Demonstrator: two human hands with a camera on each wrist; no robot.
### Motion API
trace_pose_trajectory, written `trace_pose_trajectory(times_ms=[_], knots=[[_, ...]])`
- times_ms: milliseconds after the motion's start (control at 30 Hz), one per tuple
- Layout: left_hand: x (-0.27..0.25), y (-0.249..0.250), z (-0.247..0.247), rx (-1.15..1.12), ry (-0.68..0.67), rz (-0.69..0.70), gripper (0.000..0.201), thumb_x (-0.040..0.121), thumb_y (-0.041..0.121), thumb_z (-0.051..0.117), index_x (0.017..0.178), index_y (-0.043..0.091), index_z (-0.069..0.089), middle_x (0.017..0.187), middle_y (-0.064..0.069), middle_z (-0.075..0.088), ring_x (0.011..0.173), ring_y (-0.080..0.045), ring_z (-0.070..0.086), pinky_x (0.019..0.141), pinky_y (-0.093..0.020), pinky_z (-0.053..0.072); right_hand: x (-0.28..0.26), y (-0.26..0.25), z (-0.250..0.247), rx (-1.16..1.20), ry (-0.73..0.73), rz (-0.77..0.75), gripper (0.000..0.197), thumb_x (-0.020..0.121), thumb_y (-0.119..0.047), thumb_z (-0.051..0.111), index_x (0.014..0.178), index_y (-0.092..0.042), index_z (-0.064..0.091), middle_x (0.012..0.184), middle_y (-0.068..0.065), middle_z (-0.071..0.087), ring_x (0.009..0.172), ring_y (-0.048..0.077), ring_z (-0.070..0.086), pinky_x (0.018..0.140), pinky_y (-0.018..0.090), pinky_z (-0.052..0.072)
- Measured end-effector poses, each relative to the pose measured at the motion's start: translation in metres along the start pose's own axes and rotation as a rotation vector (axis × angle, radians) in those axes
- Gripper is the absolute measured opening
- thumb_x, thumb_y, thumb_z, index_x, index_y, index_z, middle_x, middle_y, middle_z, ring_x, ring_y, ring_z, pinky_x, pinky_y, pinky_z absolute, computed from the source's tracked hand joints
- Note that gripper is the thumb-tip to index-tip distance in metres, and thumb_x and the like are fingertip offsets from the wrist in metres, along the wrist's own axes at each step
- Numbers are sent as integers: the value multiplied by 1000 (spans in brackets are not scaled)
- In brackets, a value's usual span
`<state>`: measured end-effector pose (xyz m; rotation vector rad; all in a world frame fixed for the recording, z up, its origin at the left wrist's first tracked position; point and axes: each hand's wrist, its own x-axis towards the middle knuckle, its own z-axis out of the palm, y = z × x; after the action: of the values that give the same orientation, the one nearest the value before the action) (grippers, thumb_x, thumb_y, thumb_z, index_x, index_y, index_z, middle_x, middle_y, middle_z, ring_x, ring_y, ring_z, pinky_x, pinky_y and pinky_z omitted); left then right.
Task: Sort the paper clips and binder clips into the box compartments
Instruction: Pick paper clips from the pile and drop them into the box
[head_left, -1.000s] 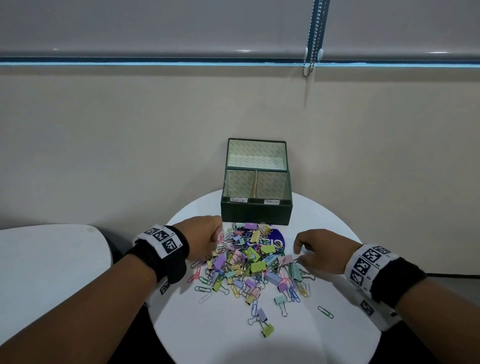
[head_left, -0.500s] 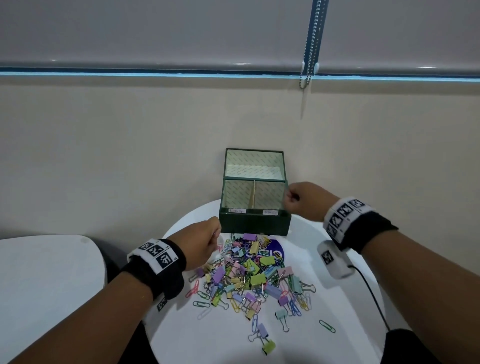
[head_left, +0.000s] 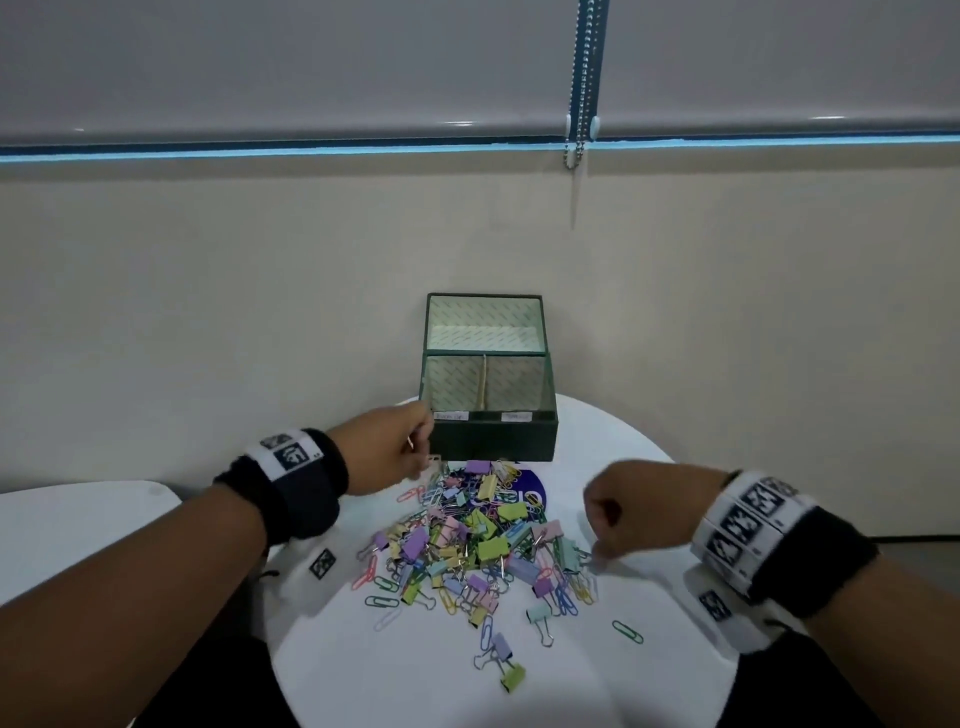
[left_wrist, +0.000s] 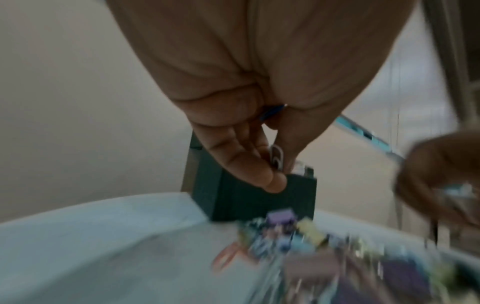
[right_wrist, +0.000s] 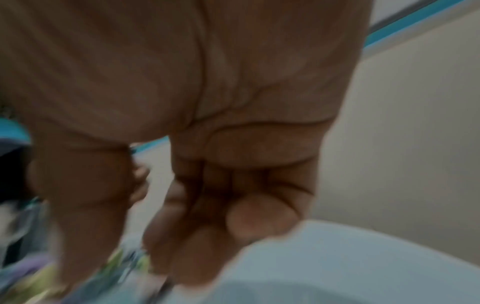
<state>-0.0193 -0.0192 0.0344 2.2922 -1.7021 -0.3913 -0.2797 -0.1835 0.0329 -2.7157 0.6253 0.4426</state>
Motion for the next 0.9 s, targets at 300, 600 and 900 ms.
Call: trace_pose_trajectory(times_ms=[300, 600, 900], knots=[[92, 63, -6, -264, 190, -119, 24, 93, 1, 47, 79, 20, 43, 95, -15, 70, 86, -28, 72, 76, -40, 56, -25, 15, 50, 37, 63, 28, 12, 70, -21, 58, 82, -24, 62, 77, -15, 61, 71, 1, 56, 65, 19, 50], [118, 62, 14, -57, 186, -110, 30, 93, 7, 57, 122, 14, 63, 125, -2, 65, 115, -21, 60, 96, -26, 43, -28, 25, 52, 71, 71, 8, 31, 67, -47, 74, 85, -25, 62, 78, -15, 64, 69, 4, 58, 69, 27, 55], [43, 34, -12, -46, 165, 26, 11, 94, 20, 63, 99, 29, 66, 94, 14, 66, 88, -5, 62, 79, -20, 47, -5, 30, 59, -7, 142, 11, 10, 74, -18, 51, 73, -26, 55, 75, -14, 61, 70, 3, 56, 64, 21, 50]])
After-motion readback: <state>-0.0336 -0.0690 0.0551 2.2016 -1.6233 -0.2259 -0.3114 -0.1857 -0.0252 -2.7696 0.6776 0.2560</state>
